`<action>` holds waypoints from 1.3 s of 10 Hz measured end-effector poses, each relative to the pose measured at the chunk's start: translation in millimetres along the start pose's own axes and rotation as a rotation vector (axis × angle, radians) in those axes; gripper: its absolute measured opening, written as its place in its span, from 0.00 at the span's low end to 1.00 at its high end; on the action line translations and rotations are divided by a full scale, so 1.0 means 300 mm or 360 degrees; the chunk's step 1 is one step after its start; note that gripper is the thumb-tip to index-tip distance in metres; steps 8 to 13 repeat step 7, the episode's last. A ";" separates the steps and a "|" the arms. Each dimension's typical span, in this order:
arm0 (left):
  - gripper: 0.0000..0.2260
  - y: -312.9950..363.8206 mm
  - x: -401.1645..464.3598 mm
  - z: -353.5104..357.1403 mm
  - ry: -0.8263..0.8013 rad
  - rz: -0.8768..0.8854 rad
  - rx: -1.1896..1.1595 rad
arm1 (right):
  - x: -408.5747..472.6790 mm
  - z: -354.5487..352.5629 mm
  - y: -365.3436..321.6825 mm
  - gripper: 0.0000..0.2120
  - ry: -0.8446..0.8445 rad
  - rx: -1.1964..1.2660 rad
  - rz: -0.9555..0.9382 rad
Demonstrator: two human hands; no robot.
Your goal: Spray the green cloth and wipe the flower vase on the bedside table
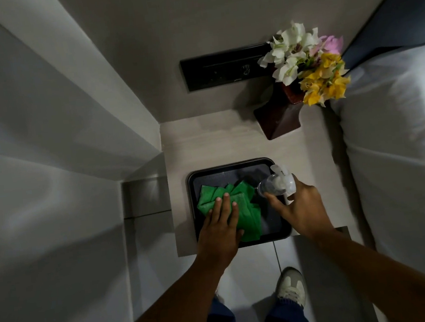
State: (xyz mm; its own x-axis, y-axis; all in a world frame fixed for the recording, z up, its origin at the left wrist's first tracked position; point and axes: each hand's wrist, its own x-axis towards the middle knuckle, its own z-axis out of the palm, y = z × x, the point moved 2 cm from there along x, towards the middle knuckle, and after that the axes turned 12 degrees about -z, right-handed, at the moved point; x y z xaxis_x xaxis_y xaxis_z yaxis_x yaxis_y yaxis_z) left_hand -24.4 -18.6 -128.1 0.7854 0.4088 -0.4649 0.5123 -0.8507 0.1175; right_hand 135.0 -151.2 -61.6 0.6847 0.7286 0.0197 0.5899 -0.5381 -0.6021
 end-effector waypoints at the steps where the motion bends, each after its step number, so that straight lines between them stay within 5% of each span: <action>1: 0.30 0.007 -0.003 -0.002 -0.0045 -0.0044 -0.0005 | 0.000 0.003 0.010 0.21 -0.0059 0.0038 0.0041; 4: 0.29 -0.008 0.002 -0.014 -0.0058 -0.0013 0.0047 | -0.021 0.069 -0.002 0.26 -0.0039 0.0420 0.0333; 7: 0.34 -0.015 0.004 -0.179 -0.0242 0.0064 0.0084 | -0.056 0.016 -0.031 0.52 -0.0219 0.0576 0.0383; 13: 0.34 -0.015 0.004 -0.179 -0.0242 0.0064 0.0084 | -0.056 0.016 -0.031 0.52 -0.0219 0.0576 0.0383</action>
